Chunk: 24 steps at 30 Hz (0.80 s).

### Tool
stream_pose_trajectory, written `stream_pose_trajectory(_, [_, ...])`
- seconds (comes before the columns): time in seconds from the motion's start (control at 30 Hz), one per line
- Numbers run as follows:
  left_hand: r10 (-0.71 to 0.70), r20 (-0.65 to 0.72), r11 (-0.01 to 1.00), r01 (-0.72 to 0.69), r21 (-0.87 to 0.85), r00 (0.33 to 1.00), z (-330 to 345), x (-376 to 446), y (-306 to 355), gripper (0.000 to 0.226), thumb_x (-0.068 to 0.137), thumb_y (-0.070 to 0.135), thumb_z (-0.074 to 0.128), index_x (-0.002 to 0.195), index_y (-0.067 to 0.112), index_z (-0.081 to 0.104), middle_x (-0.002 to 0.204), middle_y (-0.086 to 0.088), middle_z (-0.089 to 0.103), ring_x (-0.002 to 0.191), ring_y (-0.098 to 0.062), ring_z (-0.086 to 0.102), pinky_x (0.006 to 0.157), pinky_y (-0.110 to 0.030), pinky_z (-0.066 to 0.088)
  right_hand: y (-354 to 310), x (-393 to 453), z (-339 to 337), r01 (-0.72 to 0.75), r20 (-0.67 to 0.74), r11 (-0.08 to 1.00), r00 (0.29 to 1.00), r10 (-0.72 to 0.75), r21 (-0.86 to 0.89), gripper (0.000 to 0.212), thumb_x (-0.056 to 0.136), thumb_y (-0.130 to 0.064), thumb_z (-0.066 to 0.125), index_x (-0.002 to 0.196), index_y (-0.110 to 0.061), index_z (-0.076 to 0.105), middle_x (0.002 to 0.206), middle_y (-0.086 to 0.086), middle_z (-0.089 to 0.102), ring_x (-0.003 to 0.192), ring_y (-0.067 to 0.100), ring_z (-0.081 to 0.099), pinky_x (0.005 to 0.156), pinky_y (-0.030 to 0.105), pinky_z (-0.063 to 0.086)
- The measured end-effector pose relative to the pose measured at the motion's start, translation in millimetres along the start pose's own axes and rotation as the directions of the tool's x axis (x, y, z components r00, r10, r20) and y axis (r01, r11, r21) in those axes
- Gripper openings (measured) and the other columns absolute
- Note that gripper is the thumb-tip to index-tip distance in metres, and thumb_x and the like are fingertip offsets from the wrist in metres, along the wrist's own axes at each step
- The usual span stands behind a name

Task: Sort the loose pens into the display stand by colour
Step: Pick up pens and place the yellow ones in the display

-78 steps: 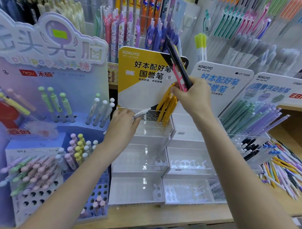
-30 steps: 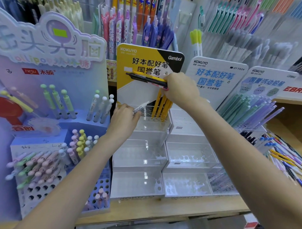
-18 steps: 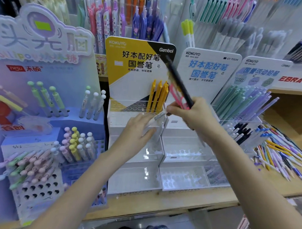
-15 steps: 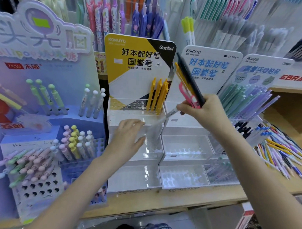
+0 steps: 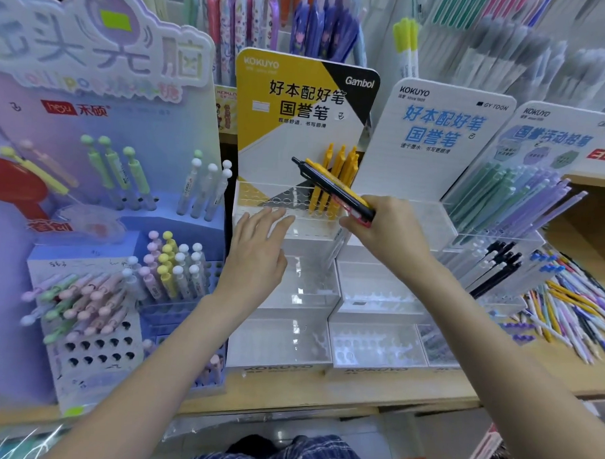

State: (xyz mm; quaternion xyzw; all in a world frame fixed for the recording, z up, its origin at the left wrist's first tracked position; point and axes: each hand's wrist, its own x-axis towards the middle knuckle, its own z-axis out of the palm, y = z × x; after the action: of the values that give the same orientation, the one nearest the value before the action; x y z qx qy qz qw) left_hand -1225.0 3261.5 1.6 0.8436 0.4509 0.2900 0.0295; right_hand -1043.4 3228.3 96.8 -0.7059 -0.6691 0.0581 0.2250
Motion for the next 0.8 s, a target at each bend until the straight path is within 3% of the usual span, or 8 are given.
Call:
stream_pose_trajectory(0.1, [-0.005,-0.001,1.000,0.005,-0.012,1.000,0.0,0.2,1.0,0.052,0.070,0.000,0.057,0.122,0.004,0.055,0.125,-0.016,0.055,0.119,-0.037,0.049,0.102,-0.051,0.032,-3.6,5.4,-0.9,0.032,0.050,0.999,0.998,-0.031,-0.024,0.018,0.088,-0.026,0.064,0.095,-0.010,0.068,0.064,0.002,0.053,0.058,0.020,0.046,0.057,0.027,0.036])
stream_pose_trajectory(0.2, [-0.003,0.001,1.000,0.003,0.002,1.000,0.4,0.2,-0.6,0.056,0.068,-0.003,0.063,0.122,0.005,0.055,0.125,-0.015,0.055,0.119,-0.035,0.048,0.102,-0.051,0.033,-6.3,7.0,5.0,0.063,0.117,0.992,0.992,-0.049,-0.113,0.021,0.088,-0.030,0.062,0.096,-0.011,0.066,0.072,0.003,0.053,0.070,0.025,0.055,0.055,0.026,0.034])
stream_pose_trajectory(0.33, [-0.010,0.013,1.000,0.010,0.018,1.000,1.2,1.0,0.2,0.053,0.069,0.003,0.054,0.121,0.007,0.054,0.120,-0.013,0.056,0.117,-0.033,0.049,0.099,-0.050,0.036,-5.8,8.3,21.4,0.082,0.168,0.961,0.985,-0.038,-0.265,0.031,0.091,-0.036,0.056,0.111,-0.013,0.063,0.089,0.008,0.063,0.072,0.019,0.051,0.061,0.026,0.038])
stream_pose_trajectory(0.47, [-0.021,0.010,0.998,0.020,0.059,1.000,3.5,2.3,-0.3,0.051,0.069,0.006,0.049,0.119,0.007,0.055,0.110,-0.012,0.057,0.107,-0.033,0.052,0.096,-0.048,0.040,-5.2,14.6,26.7,0.122,0.181,0.930,0.982,-0.062,-0.345,0.030,0.093,-0.035,0.053,0.112,-0.014,0.062,0.097,0.009,0.064,0.074,0.020,0.050,0.061,0.028,0.038])
stream_pose_trajectory(0.7, [-0.008,-0.018,0.997,0.009,0.082,1.000,6.3,1.3,-2.3,0.053,0.070,0.006,0.050,0.122,0.008,0.053,0.115,-0.011,0.056,0.113,-0.031,0.049,0.100,-0.046,0.037,0.4,20.5,26.4,0.125,0.198,0.942,0.978,-0.065,-0.310,0.029,0.089,-0.035,0.059,0.108,-0.014,0.065,0.087,0.001,0.054,0.074,0.017,0.046,0.060,0.027,0.033])
stream_pose_trajectory(0.8, [-0.025,-0.014,0.996,0.026,0.090,1.000,6.4,1.5,0.2,0.054,0.069,0.003,0.058,0.122,0.008,0.053,0.114,-0.012,0.055,0.111,-0.031,0.050,0.101,-0.047,0.036,1.2,19.2,30.1,0.155,0.194,0.939,0.976,-0.097,-0.307,0.028,0.090,-0.034,0.057,0.111,-0.016,0.064,0.097,0.005,0.062,0.080,0.020,0.054,0.061,0.026,0.036])
